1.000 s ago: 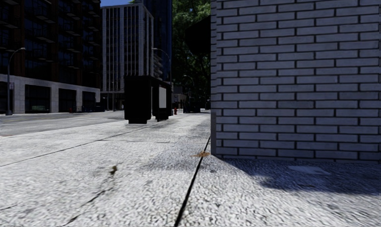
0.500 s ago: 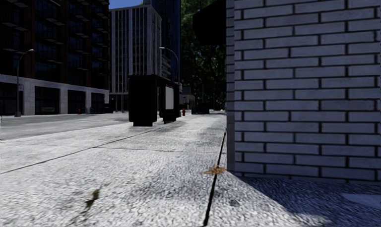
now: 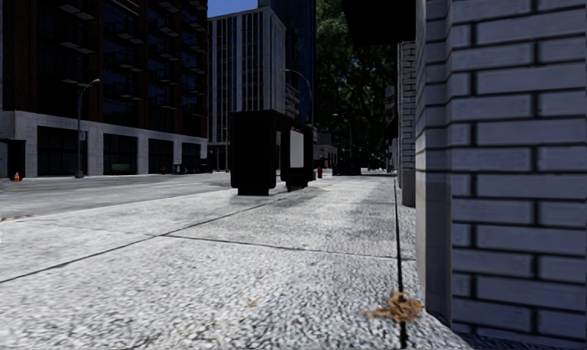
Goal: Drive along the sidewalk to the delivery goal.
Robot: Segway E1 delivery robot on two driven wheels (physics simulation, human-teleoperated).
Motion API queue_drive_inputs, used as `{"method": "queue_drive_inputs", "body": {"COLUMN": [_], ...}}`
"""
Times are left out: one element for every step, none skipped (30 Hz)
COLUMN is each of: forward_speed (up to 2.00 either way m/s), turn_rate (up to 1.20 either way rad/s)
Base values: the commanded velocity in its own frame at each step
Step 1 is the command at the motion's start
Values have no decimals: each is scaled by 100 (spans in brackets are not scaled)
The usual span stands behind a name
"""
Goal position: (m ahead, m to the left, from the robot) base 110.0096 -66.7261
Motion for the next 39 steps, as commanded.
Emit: {"method": "queue_drive_inputs", "body": {"forward_speed": [147, 147, 147, 147, 200, 200, 200, 200, 200, 200, 200, 200, 200, 200, 200, 200, 200, 200, 200, 200, 200, 200, 200, 200, 200, 200, 200, 200, 200, 200, 200, 200, 200, 200, 200, 200, 200, 200, 200], "turn_rate": [39, 39, 39, 39, 39, 39, 31, 12, 12, 0, 0, 0, 0, 0, 0, 0, 0, 0, 0, 0, 0, -1, -17, -22, -22, -24, -26, -27, -27, -27, -27, -27, -27, -27, -27, -27, -27, -27, -27]}}
